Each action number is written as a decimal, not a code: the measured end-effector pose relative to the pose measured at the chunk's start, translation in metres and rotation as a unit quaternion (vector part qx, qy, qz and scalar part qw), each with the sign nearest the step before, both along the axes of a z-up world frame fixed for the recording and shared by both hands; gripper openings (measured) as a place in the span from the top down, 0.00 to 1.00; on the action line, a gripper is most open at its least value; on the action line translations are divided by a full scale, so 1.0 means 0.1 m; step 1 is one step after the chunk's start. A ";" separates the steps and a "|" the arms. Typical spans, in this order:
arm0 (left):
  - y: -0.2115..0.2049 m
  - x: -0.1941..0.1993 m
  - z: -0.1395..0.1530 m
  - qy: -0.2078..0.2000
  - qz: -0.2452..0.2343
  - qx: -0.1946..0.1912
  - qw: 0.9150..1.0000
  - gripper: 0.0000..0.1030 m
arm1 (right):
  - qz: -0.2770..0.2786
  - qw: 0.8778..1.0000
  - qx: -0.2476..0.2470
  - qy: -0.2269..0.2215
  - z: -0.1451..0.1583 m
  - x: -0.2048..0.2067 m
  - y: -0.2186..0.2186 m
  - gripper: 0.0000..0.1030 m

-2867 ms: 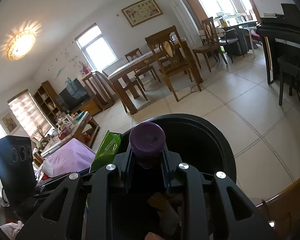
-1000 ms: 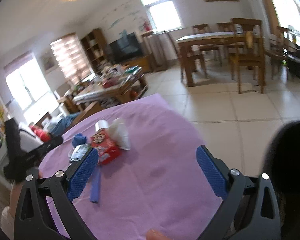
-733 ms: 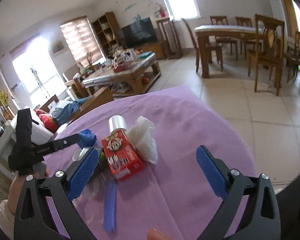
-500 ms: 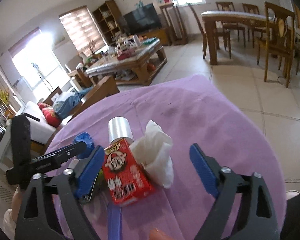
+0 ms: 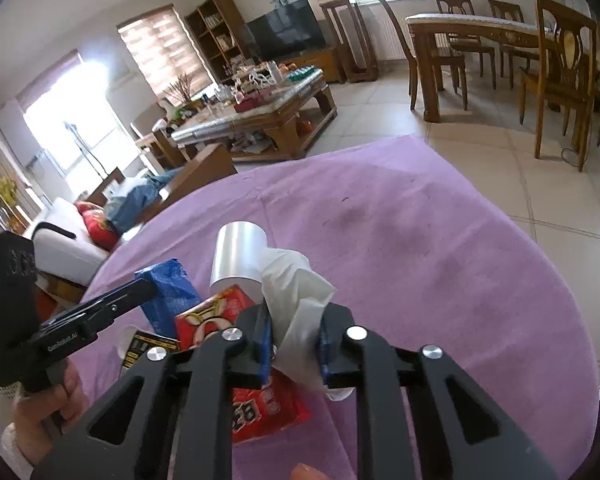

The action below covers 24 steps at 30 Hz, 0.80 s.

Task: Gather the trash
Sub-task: 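Grasp the blue cloth with the left tool while the right tool grasps the white tissue, then carry the blue cloth and tissue over the black bin and open both tools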

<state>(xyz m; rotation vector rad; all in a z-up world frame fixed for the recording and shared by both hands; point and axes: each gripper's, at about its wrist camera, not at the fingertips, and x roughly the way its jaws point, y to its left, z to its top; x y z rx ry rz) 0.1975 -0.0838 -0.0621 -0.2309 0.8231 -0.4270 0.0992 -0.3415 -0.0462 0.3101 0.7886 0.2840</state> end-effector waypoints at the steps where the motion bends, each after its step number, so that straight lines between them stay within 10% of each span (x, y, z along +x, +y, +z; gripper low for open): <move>1: 0.02 -0.02 0.02 -0.008 0.001 -0.004 1.000 0.76 | -0.002 1.000 0.003 -0.006 0.03 -0.01 -0.01 0.85; 24: -0.39 -1.03 1.04 -0.132 -0.035 -0.054 0.989 0.82 | -0.135 0.978 0.017 -0.158 0.83 -1.78 -1.32 0.85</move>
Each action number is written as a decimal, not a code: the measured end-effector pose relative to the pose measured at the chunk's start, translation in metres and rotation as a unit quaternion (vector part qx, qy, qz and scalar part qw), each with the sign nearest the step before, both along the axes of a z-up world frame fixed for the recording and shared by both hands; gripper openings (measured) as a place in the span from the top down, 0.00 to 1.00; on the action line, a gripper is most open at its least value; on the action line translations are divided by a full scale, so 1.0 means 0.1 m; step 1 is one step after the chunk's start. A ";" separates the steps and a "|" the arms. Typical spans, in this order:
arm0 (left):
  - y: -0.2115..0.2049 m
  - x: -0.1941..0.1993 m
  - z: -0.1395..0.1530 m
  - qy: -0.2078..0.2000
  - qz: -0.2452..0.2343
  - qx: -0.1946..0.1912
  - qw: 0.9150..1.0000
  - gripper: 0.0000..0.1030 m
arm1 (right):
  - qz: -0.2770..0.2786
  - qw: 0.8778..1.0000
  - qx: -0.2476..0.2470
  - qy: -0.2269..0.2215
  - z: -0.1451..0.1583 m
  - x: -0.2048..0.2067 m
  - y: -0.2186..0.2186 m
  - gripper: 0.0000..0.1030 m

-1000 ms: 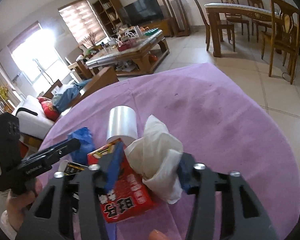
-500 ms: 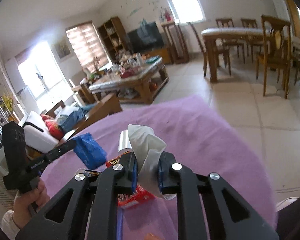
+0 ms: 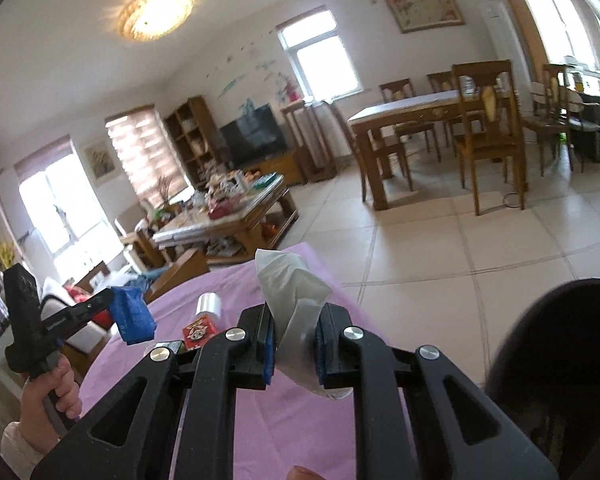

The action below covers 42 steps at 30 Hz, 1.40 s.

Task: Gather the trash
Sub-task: 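Carry the blue cloth and tissue over the black bin and open both tools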

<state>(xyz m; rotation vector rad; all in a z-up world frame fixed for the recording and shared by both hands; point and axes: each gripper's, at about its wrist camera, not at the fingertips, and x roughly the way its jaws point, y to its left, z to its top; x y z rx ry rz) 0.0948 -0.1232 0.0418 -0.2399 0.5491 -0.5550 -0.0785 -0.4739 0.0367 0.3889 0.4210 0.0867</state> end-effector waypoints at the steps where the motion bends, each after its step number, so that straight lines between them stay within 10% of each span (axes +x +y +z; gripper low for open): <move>1: -0.11 -0.06 0.07 -0.006 -0.010 0.002 1.000 0.82 | -0.005 1.000 0.002 -0.003 0.01 -0.01 -0.04 0.85; 16: -2.03 -0.80 0.36 -0.033 -0.172 0.013 0.984 0.82 | -0.107 0.993 0.041 -0.039 -0.07 -0.73 -1.08 0.85; 29: -3.77 -1.29 -0.27 0.011 -0.313 0.020 0.950 0.82 | -0.179 0.982 0.058 -0.023 -0.40 -1.22 -1.69 0.85; 42: -4.42 -1.52 -0.79 0.035 -0.340 0.056 0.938 0.82 | -0.187 0.979 0.080 -0.005 -0.69 -1.30 -1.89 0.85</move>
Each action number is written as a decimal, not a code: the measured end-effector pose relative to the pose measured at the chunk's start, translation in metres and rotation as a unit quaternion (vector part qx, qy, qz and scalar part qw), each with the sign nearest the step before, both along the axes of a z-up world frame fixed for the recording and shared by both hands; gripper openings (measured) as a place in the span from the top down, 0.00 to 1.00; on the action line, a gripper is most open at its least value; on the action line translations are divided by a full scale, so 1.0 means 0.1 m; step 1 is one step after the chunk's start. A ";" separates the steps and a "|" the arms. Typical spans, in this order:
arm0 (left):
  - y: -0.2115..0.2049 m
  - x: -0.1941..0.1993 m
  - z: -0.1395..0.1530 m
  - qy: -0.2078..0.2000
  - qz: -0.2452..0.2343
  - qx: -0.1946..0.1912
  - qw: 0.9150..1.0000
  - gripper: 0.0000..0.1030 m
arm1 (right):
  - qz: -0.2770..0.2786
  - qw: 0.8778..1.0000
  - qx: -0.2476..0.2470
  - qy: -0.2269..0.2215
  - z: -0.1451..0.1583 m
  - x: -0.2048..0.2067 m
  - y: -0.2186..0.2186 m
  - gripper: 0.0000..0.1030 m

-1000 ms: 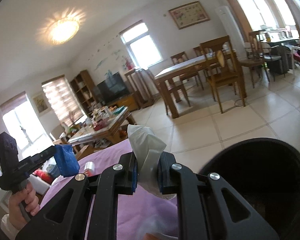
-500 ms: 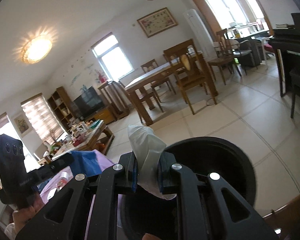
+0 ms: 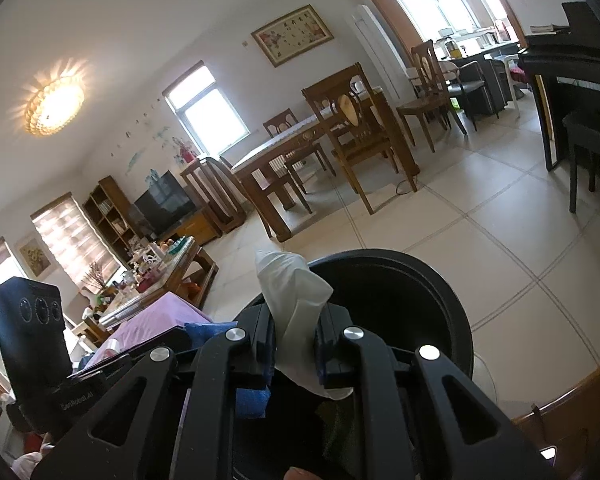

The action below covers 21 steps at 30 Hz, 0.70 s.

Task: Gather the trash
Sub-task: 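Carry the blue cloth and tissue over the black bin and open both tools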

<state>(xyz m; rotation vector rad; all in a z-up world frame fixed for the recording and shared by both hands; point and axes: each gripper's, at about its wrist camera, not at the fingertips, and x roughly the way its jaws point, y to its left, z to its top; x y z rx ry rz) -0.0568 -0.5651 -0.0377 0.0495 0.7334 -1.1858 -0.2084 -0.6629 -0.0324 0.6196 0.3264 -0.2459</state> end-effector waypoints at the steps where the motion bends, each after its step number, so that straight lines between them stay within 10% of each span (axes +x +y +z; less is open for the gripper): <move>1: -0.01 -0.01 0.00 -0.001 -0.001 0.001 1.000 0.82 | 0.000 1.000 0.001 0.000 -0.01 -0.01 -0.02 0.85; 9: -0.08 -0.11 0.03 -0.010 -0.011 0.011 1.000 0.81 | 0.000 1.000 0.003 0.002 -0.01 -0.01 -0.05 0.80; 11: -0.11 -0.13 0.04 -0.010 -0.015 0.019 1.000 0.81 | 0.007 1.000 0.015 0.004 -0.06 0.00 -0.10 0.63; 13: -0.12 -0.16 0.05 -0.021 -0.012 0.032 0.999 0.59 | 0.008 1.000 0.017 0.003 -0.09 0.00 -0.11 0.12; 16: -0.07 -0.20 0.10 -0.047 0.010 0.032 0.998 0.18 | 0.009 1.000 0.011 -0.001 -0.12 -0.03 -0.09 0.11; 21: 0.10 -0.27 0.19 -0.086 0.026 0.031 0.996 0.11 | 0.008 1.000 0.005 0.005 -0.14 -0.05 -0.06 0.11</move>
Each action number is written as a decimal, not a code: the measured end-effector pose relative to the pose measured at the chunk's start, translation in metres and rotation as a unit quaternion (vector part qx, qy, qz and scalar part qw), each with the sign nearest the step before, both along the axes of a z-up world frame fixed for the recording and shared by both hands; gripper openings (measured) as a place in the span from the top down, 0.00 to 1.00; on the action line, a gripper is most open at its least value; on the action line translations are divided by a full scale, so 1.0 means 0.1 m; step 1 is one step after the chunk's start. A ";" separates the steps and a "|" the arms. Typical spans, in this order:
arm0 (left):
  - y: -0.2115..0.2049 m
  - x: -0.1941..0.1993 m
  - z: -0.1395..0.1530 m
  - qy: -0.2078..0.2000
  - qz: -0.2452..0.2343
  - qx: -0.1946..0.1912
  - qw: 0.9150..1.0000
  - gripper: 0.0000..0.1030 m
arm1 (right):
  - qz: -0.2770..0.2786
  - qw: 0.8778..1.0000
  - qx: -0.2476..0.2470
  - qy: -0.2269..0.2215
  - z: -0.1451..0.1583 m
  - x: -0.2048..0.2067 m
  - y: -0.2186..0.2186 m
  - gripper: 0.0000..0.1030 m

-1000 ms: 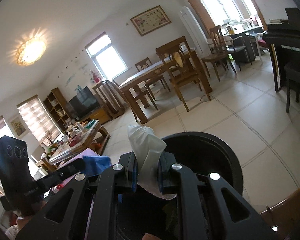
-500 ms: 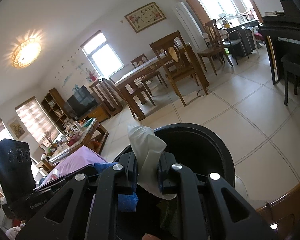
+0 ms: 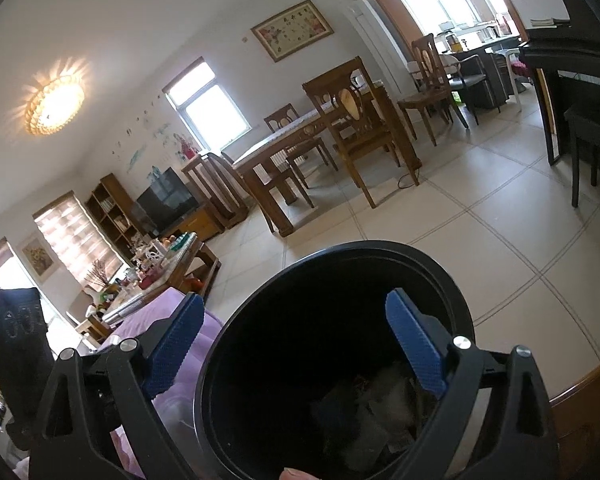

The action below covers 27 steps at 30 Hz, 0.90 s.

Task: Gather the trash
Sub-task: 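Carry the blue cloth and tissue over the black bin and open both tools, then grasp the coin battery card with the left tool while the right tool grasps the red milk box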

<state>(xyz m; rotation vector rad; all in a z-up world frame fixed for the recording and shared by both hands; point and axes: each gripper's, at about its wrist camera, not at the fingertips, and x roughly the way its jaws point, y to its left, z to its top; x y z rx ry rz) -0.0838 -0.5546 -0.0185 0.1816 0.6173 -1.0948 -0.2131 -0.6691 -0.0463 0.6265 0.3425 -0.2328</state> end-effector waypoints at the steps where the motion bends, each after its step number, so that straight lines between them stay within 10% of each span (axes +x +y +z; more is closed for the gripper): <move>1: 0.05 -0.01 0.01 -0.008 0.004 0.000 1.000 0.09 | 0.000 1.000 -0.001 0.002 0.00 0.01 0.02 0.11; 15: 0.96 0.16 0.19 -0.027 0.051 0.006 0.998 0.05 | 0.030 0.998 -0.030 0.037 0.20 0.28 0.49 0.10; 27: 3.02 0.93 0.11 0.008 0.221 -0.002 0.975 0.05 | 0.134 0.987 -0.065 0.059 0.32 0.97 1.54 0.09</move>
